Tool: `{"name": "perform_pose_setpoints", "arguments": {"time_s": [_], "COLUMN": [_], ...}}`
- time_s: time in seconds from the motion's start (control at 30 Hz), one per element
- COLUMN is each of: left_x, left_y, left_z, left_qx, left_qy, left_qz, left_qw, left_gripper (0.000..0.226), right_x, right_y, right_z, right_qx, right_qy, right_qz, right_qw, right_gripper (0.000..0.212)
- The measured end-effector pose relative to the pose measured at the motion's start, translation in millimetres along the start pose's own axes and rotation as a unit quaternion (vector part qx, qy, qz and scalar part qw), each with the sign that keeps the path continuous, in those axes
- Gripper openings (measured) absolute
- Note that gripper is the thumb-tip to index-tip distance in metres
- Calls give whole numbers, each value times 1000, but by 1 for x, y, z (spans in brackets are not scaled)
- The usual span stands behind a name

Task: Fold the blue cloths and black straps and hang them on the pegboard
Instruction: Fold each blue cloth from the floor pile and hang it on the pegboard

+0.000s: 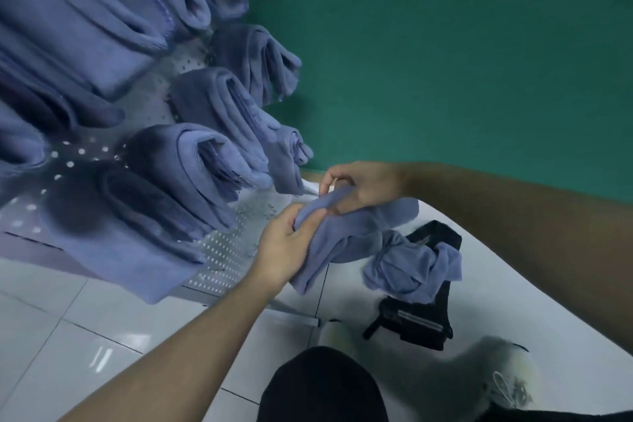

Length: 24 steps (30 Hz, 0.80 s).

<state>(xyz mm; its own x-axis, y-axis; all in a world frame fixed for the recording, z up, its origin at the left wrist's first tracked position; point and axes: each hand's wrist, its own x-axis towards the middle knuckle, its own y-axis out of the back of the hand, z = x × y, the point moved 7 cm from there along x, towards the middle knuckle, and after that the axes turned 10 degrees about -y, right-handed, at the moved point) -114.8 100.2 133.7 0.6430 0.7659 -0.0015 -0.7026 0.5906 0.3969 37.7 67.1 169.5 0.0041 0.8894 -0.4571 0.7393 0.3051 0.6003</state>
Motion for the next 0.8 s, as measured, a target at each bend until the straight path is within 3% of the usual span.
{"name": "perform_pose_setpoints", "arguments": {"time_s": [0.1, 0.23, 0.37, 0.63, 0.8], "left_x": [4, 17, 28, 46, 59], "left_y": [13, 19, 15, 27, 29], "left_z": [-20, -42, -49, -66, -76], "left_qx": [-21, -17, -33, -29, -81], "left_qy": [27, -6, -10, -48, -34], "left_qz": [101, 191, 220, 295, 310], "left_qw": [994, 981, 975, 954, 947], "left_gripper": [25, 43, 49, 67, 58], "right_x": [33, 65, 89, 126, 146], "right_y": [-1, 5, 12, 9, 4], "right_z": [7, 0, -13, -29, -32], "right_qx": [-33, 11, 110, 147, 176], "right_qy": [-16, 1, 19, 38, 30], "right_qz": [-14, 15, 49, 58, 75], "right_qw": [999, 1000, 992, 987, 981], "right_gripper": [21, 9, 12, 12, 17]}}
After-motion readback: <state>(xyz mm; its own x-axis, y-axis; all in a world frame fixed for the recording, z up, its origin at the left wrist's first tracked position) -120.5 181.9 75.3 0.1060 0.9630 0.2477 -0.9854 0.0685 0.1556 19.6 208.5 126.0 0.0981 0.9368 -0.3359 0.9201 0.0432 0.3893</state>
